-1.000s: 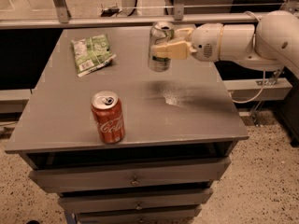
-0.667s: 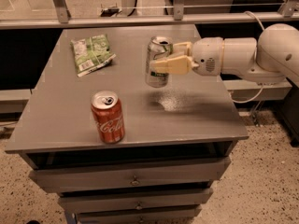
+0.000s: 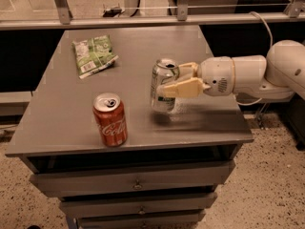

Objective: Move 7up can near coke can

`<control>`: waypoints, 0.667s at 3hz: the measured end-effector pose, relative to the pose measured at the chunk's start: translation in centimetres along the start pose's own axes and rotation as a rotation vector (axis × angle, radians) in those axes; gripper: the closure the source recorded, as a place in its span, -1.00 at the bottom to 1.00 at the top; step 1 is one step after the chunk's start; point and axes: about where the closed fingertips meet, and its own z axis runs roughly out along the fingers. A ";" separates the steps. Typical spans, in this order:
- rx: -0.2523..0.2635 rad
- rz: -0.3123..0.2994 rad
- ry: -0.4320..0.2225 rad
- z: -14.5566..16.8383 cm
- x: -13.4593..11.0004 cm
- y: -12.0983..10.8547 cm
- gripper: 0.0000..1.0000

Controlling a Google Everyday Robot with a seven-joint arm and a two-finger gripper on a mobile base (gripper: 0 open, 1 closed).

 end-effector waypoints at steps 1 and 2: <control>-0.069 -0.018 0.013 0.7 1.5 1.4 1.00; -0.111 -0.049 0.023 1.8 2.6 2.1 1.00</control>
Offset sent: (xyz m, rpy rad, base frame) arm -0.0272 0.0324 -0.0464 -0.0254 -0.0801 0.1750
